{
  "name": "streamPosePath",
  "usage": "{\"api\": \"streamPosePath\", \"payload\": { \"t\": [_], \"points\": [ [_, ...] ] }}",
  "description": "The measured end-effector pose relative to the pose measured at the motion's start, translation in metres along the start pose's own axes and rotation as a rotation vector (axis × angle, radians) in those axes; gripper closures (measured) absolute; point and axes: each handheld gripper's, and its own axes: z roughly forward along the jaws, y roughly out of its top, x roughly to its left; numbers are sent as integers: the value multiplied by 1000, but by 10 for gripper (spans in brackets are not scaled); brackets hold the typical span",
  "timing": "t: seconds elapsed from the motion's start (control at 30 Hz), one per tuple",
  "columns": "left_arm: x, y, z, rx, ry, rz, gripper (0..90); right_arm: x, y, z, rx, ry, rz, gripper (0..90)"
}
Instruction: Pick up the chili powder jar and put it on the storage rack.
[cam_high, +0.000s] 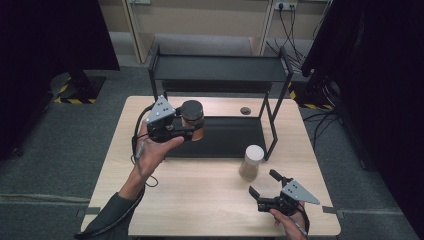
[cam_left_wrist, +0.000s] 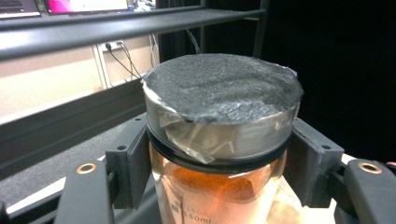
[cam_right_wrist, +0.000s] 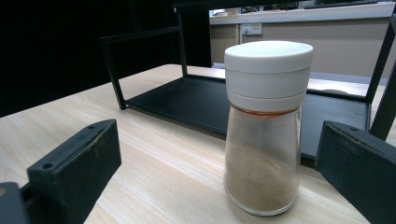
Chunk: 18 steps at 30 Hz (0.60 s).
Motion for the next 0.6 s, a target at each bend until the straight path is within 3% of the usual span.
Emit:
{"api": "streamPosePath", "payload": {
  "t": [0.6],
  "points": [
    [8,45,4,-4,28,12,320,-1,0,0,3,4,4,6]
  ]
}}
